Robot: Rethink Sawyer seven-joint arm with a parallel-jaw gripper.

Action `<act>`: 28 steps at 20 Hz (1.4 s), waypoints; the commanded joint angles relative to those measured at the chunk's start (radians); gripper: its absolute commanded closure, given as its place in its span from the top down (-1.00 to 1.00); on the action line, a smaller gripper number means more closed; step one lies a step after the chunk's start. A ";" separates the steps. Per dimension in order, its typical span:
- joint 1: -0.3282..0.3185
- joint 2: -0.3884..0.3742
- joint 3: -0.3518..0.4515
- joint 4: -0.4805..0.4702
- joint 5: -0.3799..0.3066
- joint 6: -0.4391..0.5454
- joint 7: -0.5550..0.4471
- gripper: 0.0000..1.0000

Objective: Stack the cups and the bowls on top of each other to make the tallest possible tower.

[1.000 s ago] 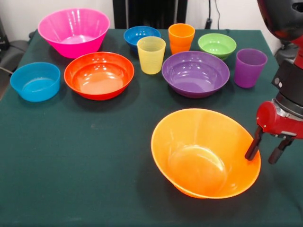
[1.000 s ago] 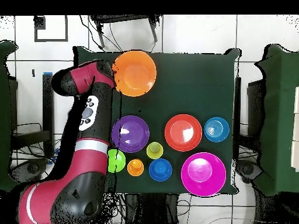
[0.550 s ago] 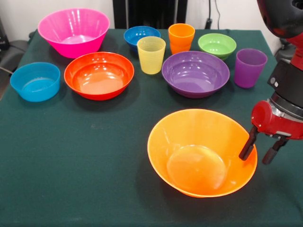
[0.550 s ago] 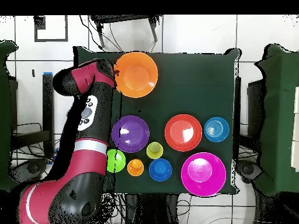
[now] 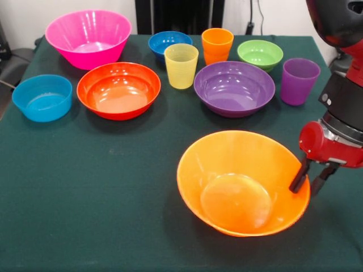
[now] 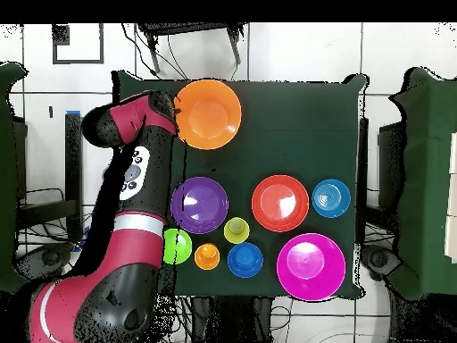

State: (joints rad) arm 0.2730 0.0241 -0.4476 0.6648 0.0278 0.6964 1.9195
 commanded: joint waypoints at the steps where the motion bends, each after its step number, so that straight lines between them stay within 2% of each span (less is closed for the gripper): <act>1: 0.017 0.021 0.052 0.028 0.010 -0.049 0.217 -1.00; 9: -0.010 0.029 0.100 0.004 0.035 -0.042 0.153 -1.00; 14: -0.024 0.014 0.137 0.024 0.057 -0.021 0.112 -1.00; 17: -0.037 -0.011 0.171 0.053 0.101 0.018 0.116 -1.00; 20: -0.066 -0.058 0.253 0.119 0.168 0.047 0.104 -1.00; 21: -0.086 -0.070 0.295 0.137 0.205 0.094 0.086 -1.00; 23: -0.107 -0.095 0.326 0.146 0.237 0.144 0.062 -1.00; 28: -0.125 -0.180 0.334 0.193 0.282 0.244 0.064 -1.00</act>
State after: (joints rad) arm 0.1791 -0.0713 -0.3091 0.7177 0.2298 0.7490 1.9230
